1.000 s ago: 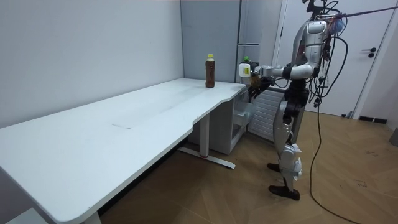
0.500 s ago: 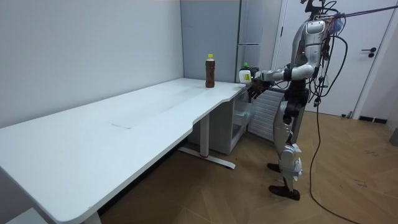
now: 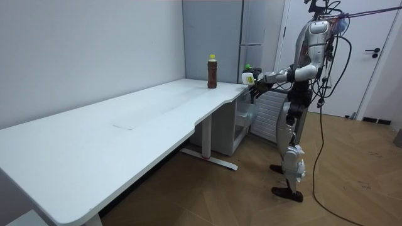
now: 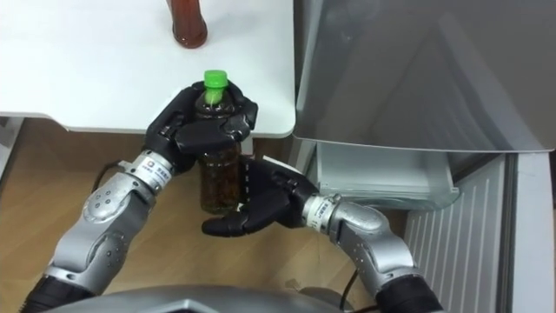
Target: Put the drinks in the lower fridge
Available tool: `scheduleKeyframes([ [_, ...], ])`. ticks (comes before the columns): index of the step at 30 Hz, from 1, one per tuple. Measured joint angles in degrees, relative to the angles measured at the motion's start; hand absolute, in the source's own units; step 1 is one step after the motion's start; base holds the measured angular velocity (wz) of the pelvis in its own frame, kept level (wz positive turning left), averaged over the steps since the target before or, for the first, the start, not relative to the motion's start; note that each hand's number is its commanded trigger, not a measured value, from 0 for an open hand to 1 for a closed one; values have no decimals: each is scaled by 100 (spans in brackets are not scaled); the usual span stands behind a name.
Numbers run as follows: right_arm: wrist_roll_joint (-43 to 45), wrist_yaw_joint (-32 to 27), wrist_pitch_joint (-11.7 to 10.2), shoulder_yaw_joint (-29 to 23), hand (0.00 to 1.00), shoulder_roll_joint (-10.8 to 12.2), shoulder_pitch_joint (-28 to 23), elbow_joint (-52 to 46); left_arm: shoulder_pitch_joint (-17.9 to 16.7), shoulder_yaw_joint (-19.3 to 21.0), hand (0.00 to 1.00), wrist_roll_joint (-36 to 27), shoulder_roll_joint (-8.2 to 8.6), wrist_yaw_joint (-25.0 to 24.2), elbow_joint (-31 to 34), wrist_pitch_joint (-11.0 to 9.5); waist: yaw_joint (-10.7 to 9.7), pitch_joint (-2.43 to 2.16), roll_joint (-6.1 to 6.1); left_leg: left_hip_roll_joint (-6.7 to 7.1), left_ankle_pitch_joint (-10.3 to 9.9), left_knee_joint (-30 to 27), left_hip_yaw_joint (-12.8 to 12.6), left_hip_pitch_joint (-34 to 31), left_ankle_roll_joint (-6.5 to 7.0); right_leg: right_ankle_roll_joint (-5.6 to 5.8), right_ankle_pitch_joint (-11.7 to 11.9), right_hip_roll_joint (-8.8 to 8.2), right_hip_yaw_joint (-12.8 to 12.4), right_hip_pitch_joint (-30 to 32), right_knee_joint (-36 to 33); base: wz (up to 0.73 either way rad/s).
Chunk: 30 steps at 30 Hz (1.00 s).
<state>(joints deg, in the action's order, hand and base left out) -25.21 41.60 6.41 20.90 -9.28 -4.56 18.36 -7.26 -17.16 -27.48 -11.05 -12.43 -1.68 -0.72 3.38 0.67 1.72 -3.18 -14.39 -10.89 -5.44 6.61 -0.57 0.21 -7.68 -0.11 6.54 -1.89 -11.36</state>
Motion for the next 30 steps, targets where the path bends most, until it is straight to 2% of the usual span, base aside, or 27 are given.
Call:
scheduleKeyframes([
  [11, -233, -379, 6, 136, 100, -35, 0, 4, -7, -325, 100, -452, 20, -73, -52, 14, -5, -3, -2, 0, 1, 1, -41, 21, -1, 0, 0, 6, -24, 7, -19, 0],
  [22, -430, -470, 6, 272, 100, -35, -1, 57, -5, -412, 100, -470, 67, -189, -52, 11, -27, -1, -3, -1, 0, 15, -48, 18, -1, 0, 0, 8, -18, 10, -19, 0],
  [23, -448, -475, 6, 278, 100, -35, -1, 58, -4, -418, 70, -488, 72, -191, -52, 11, -24, -1, -4, -1, 0, 14, -48, 18, -1, 0, 0, 8, -17, 10, -19, 0],
  [24, -451, -485, 6, 286, 100, -35, 0, 58, -3, -429, 13, -493, 76, -194, -51, 9, -24, -1, -4, -2, 0, 13, -48, 18, -1, 0, 0, 8, -14, 10, -19, 0],
  [25, -451, -497, 6, 291, 100, -35, 0, 58, -2, -438, 0, -492, 75, -195, -51, 9, -24, -1, -4, -2, 0, 13, -48, 18, -1, 0, 0, 8, -14, 10, -19, 0],
  [30, -451, -555, 6, 319, 100, -48, 0, 58, -2, -462, 0, -480, 73, -216, -53, 11, -24, 5, -16, -1, 0, 16, -48, 18, -1, 0, 0, 8, -12, 12, -19, 0],
])
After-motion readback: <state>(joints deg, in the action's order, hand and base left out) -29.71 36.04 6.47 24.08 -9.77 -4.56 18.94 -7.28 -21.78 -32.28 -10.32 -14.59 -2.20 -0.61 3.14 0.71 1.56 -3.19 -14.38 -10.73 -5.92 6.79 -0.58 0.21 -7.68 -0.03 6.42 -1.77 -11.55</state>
